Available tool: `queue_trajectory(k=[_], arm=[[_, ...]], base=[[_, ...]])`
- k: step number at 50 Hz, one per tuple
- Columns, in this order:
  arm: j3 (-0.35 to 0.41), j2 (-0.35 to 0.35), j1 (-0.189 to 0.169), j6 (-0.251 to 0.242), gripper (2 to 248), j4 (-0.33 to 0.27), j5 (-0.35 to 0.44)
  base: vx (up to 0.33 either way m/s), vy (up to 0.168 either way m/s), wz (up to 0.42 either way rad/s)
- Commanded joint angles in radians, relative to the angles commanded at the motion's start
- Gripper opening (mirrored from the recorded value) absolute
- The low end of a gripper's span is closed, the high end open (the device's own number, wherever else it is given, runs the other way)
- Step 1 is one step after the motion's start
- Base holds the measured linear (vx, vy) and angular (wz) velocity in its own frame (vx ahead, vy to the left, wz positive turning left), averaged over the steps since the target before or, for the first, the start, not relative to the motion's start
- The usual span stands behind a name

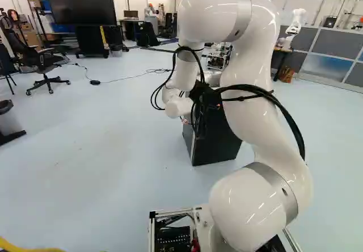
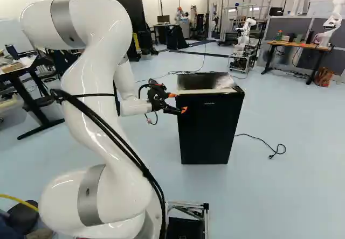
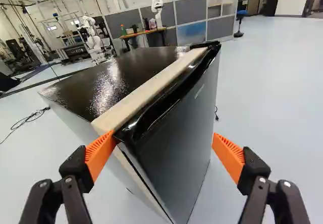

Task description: Grab a drink from the fridge

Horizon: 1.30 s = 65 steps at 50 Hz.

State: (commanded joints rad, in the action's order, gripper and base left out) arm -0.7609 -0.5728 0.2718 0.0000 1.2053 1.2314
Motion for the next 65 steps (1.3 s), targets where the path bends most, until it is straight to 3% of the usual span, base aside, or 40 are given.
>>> queue_trajectory(k=[65], arm=[[0.283, 0.174, -0.065, 0.000, 247, 0.085, 0.000]], base=[[-0.001, -0.002, -0.001]])
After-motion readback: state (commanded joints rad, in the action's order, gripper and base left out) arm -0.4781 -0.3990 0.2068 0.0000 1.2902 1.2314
